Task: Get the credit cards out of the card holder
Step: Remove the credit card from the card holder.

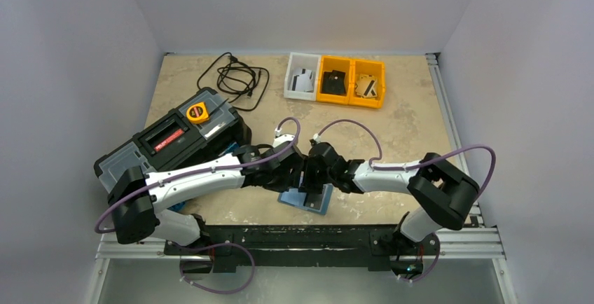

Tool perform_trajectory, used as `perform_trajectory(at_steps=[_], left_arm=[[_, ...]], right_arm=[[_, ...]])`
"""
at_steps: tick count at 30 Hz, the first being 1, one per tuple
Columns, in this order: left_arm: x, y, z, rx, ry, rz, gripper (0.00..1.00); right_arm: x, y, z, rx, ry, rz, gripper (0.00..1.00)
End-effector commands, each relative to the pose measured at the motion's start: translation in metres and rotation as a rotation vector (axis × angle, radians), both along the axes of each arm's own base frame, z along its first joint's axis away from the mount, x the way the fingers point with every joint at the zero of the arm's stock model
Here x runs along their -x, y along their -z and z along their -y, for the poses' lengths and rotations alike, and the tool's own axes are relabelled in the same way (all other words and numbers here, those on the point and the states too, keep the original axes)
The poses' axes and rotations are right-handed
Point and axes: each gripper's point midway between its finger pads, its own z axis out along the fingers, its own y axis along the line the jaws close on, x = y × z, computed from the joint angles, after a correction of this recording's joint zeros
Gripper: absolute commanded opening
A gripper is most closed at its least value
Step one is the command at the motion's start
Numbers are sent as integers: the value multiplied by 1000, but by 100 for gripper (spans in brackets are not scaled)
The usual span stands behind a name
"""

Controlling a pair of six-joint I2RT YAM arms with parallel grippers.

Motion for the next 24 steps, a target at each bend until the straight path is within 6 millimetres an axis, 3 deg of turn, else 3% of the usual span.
perform_trajectory(at_steps=[1, 6, 14, 19, 24], left_arm=[[2, -4, 14, 70, 22, -13, 8], [5, -2, 40, 155, 77, -50, 9], [2, 2, 65, 226, 88, -103, 11], [-1, 13, 78, 252, 95, -151, 10], [-5, 31, 82, 239, 85, -186, 10]], right_arm=[[-13, -23, -5, -19, 22, 67, 62], [-10, -32, 6, -9, 45, 73, 62], [8, -28, 54, 82, 121, 64, 59], [17, -18, 80, 138, 159, 57, 46], [21, -9, 91, 176, 166, 57, 40]])
